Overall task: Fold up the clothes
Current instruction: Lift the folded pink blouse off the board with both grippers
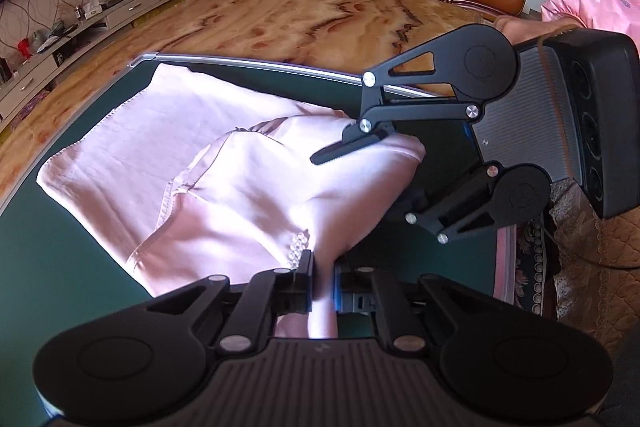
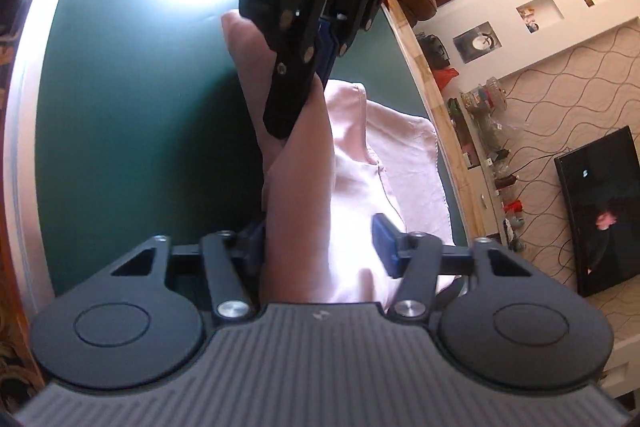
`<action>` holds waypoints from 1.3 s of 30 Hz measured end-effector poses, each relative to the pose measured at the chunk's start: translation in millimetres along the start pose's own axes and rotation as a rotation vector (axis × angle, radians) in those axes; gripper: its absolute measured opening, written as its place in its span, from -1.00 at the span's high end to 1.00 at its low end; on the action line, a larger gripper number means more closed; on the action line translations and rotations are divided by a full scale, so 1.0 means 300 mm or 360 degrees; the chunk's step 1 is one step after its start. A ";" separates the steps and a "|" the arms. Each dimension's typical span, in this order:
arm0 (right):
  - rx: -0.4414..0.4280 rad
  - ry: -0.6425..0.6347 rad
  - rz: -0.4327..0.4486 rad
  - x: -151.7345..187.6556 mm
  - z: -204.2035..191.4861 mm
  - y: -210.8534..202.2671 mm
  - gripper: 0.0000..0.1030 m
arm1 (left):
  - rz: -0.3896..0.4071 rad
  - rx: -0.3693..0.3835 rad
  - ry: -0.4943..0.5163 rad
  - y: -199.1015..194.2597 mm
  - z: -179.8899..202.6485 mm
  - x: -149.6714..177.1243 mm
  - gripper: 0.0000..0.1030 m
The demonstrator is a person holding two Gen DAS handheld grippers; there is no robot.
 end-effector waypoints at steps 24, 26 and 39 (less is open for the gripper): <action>-0.0311 0.0301 0.0002 0.058 0.018 -0.214 0.84 | -0.0143 -0.0388 0.0389 0.033 0.143 0.080 0.65; -0.0336 0.0283 0.0004 0.057 0.009 -0.233 0.84 | -0.0159 -0.0331 0.0383 0.016 0.151 0.084 0.65; -0.0882 0.0296 0.0080 -0.013 -0.005 -0.566 0.83 | -0.0232 0.0235 0.0184 -0.266 0.257 0.095 0.66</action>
Point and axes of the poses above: each gripper's, at about its wrist camera, not at the fingertips, and y roughly the way its jaws point, z to its right, x to its underside, the point moved 6 cm from there along y, roughly the way its jaws point, and after that the axes turned 1 degree about -x, right-handed, at the moved point
